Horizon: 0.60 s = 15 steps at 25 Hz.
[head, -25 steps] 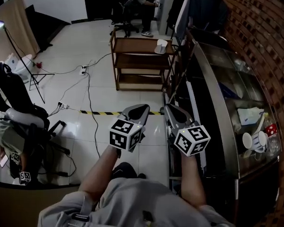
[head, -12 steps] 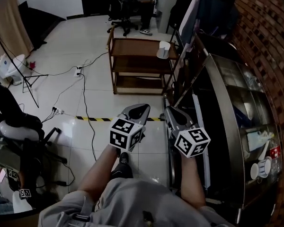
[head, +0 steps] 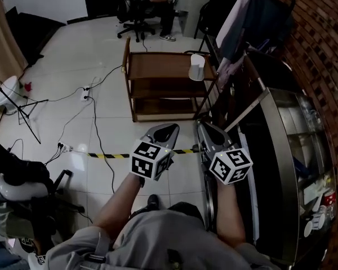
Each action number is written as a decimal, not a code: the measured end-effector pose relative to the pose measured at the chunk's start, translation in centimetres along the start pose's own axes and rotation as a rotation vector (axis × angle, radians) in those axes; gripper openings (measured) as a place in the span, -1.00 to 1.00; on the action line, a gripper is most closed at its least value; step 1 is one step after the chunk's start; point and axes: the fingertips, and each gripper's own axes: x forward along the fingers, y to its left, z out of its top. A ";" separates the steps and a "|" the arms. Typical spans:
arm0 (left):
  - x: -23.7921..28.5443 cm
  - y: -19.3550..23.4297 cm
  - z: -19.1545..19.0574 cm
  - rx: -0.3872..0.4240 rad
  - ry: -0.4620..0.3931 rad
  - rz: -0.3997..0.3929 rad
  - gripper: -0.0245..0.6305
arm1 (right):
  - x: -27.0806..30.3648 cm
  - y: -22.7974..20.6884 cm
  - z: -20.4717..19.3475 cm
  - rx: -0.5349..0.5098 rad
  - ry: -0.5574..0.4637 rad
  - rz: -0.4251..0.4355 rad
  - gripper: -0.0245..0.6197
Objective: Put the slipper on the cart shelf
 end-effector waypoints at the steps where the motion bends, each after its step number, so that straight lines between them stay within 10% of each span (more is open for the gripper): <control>1: 0.7 1.0 0.2 -0.001 0.003 0.001 -0.90 | 1.1 -0.5 0.4 -0.003 -0.001 -0.003 -0.92; 15: 12.6 13.4 2.8 -0.013 0.040 0.058 -0.90 | 16.5 -9.8 0.9 0.031 0.039 0.037 -0.92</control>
